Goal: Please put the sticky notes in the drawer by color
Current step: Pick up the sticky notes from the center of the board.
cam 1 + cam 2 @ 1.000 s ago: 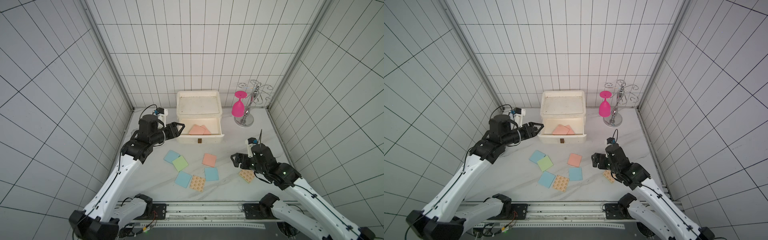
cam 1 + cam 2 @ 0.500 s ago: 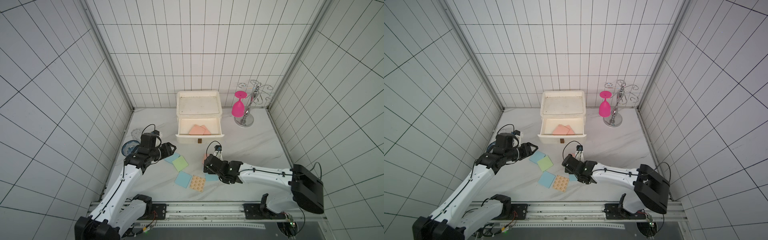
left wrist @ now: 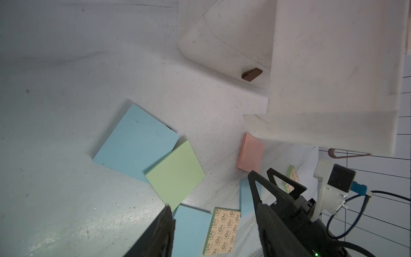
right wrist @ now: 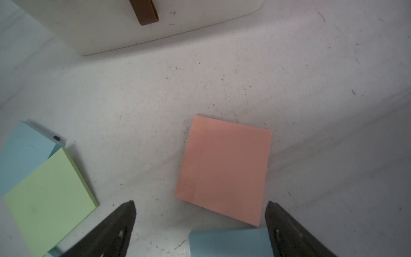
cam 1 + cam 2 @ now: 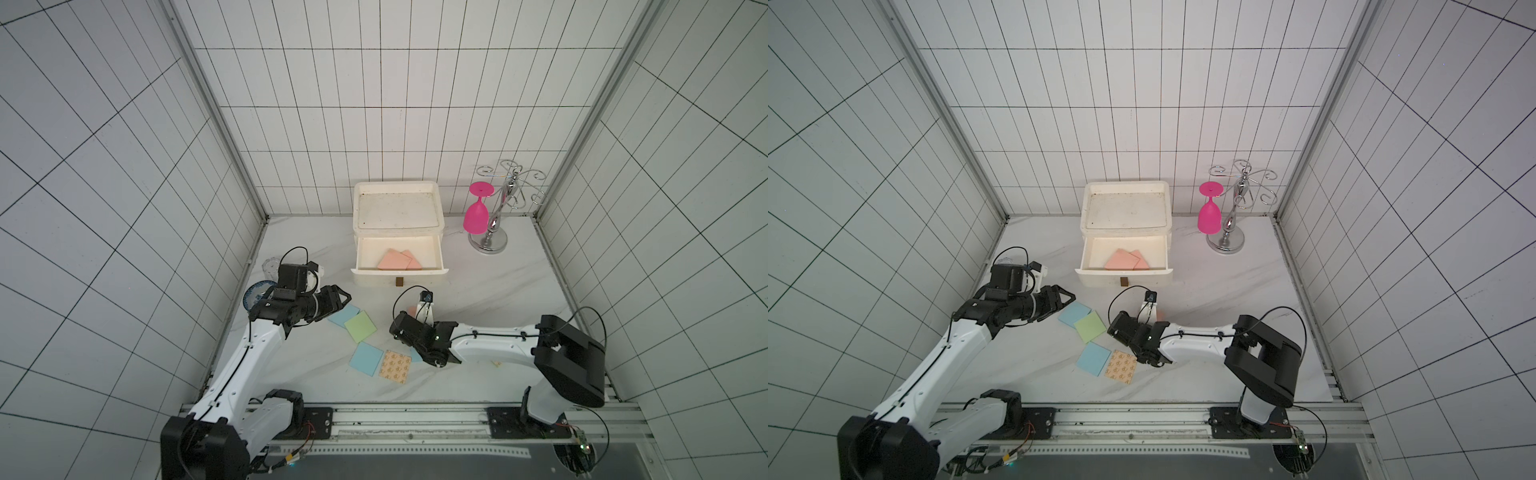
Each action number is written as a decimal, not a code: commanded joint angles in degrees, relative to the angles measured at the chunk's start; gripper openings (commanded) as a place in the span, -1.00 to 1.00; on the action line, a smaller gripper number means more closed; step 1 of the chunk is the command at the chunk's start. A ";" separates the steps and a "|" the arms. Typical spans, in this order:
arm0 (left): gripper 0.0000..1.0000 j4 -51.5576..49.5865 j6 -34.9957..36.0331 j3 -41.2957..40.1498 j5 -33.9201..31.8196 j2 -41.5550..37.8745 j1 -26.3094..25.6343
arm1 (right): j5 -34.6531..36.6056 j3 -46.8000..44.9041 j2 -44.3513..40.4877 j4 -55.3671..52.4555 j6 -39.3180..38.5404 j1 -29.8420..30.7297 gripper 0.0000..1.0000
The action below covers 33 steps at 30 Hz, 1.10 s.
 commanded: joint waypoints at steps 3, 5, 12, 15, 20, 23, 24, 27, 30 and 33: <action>0.24 1.55 0.95 0.43 3.04 -1.14 0.31 | 2.48 1.86 4.00 -2.50 5.04 -1.32 0.91; 0.24 1.82 0.94 0.34 3.55 -1.42 0.35 | 2.73 2.25 5.06 -2.89 6.08 -1.72 0.91; 0.24 2.08 1.05 0.34 4.71 -1.88 0.31 | 1.70 4.34 7.56 -3.20 5.36 -2.98 0.92; 0.25 2.08 1.02 0.40 4.90 -2.13 0.32 | 1.16 5.37 8.76 -3.40 4.64 -3.08 0.92; 0.24 2.18 1.02 0.26 5.16 -2.70 0.36 | 2.03 9.25 12.68 -9.77 4.35 -3.04 0.92; 0.24 2.33 1.00 0.21 5.31 -3.02 0.35 | 1.49 9.84 13.85 -11.73 5.08 -2.92 0.92; 0.25 2.43 0.93 0.09 5.25 -3.04 0.33 | 1.39 9.69 14.09 -11.98 5.22 -2.89 0.92; 0.25 2.54 0.97 0.12 5.41 -2.90 0.30 | 1.34 7.28 13.12 -12.00 6.34 -2.98 0.93; 0.24 2.46 1.02 0.16 5.51 -3.03 0.37 | 1.47 4.02 10.48 -11.84 7.02 -3.14 0.91; 0.24 2.28 0.98 0.16 5.33 -3.48 0.37 | 1.91 0.17 7.00 -11.72 7.32 -3.43 0.84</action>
